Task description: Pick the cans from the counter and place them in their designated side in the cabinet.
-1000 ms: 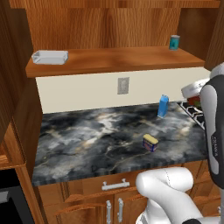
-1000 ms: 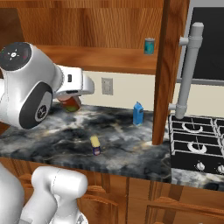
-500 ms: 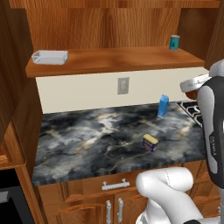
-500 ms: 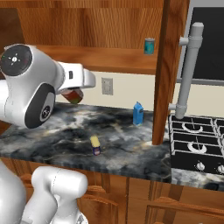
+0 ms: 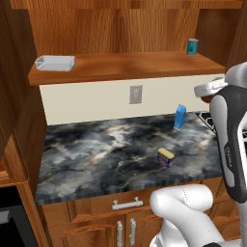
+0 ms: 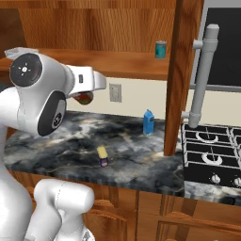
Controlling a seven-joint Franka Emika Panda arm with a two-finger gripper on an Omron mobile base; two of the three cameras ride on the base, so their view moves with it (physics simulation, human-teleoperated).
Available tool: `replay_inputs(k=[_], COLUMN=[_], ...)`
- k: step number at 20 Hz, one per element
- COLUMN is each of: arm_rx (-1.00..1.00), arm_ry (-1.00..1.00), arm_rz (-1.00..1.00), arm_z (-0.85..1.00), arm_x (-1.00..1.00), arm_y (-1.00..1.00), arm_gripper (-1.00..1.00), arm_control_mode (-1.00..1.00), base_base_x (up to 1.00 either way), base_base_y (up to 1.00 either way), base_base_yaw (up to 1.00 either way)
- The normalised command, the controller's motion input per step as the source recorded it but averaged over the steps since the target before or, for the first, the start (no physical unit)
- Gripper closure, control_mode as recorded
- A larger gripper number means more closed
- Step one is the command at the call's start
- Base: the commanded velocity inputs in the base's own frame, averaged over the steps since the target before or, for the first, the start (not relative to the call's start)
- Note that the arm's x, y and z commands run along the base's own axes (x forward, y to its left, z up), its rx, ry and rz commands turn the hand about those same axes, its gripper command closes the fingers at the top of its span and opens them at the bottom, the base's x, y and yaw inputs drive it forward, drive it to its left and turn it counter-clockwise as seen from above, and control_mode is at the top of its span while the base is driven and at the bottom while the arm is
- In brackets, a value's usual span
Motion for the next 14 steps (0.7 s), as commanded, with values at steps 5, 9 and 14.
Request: replay_inputs(k=[5,9,14], arm_rx=[0.00,0.00,0.00], arm_ry=[-0.04,-0.01,-0.01], arm_rz=[0.00,0.00,0.00], arm_z=[0.17,0.16,0.09], arm_x=[0.00,0.11,0.25], arm_y=[-0.09,-0.08,-0.03], arm_gripper=[1.00,1.00,1.00], arm_control_mode=[-1.00,-1.00,-1.00], base_base_x=[0.00,0.00,0.00], base_base_y=[0.00,0.00,0.00], base_base_yaw=[0.00,0.00,0.00])
